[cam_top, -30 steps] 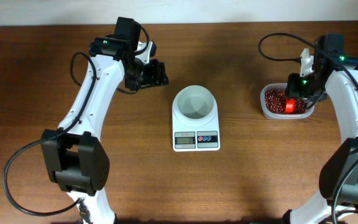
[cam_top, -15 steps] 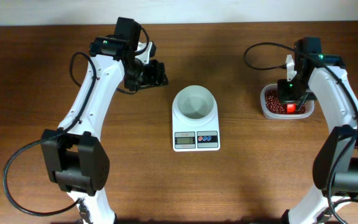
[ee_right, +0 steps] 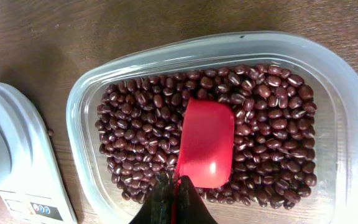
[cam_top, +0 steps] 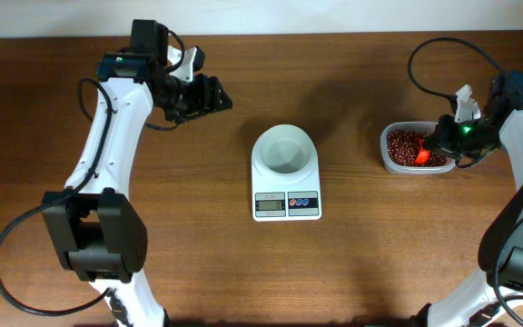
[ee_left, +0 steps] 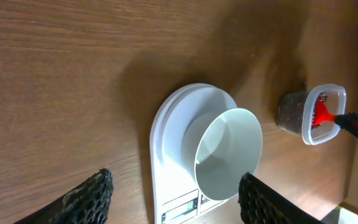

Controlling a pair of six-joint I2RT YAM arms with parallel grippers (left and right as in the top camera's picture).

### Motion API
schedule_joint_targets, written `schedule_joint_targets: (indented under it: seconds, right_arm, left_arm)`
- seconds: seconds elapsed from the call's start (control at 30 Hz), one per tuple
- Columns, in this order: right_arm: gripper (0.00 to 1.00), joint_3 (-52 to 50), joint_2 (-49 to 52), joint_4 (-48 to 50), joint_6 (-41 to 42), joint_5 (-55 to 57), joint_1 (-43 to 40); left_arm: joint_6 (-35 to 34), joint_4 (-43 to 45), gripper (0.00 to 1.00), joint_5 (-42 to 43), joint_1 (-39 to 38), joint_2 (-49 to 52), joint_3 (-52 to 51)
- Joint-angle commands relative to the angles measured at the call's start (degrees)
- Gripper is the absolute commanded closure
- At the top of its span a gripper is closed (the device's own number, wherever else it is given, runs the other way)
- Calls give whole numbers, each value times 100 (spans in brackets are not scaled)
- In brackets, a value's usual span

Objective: Scoop item into bowl and weigh 50g on scale
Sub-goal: 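Scoop beans with the right gripper and lift the scoop toward the bowl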

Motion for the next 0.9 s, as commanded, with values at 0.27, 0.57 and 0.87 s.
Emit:
schedule_joint_targets:
  seconds: [0.27, 0.57, 0.87]
  right_arm:
    - [96, -308, 378, 179, -264, -1154, -380]
    - [96, -535, 378, 306, -374, -1849, -824]
    - [96, -796, 378, 501, -584, -2103, -896]
  left_arm:
    - [-337, -33, 1, -2238, -9, -146, 87]
    - [-334, -35, 1, -2605, -13, -144, 87]
    - [-332, -33, 1, -2605, -11, -144, 87]
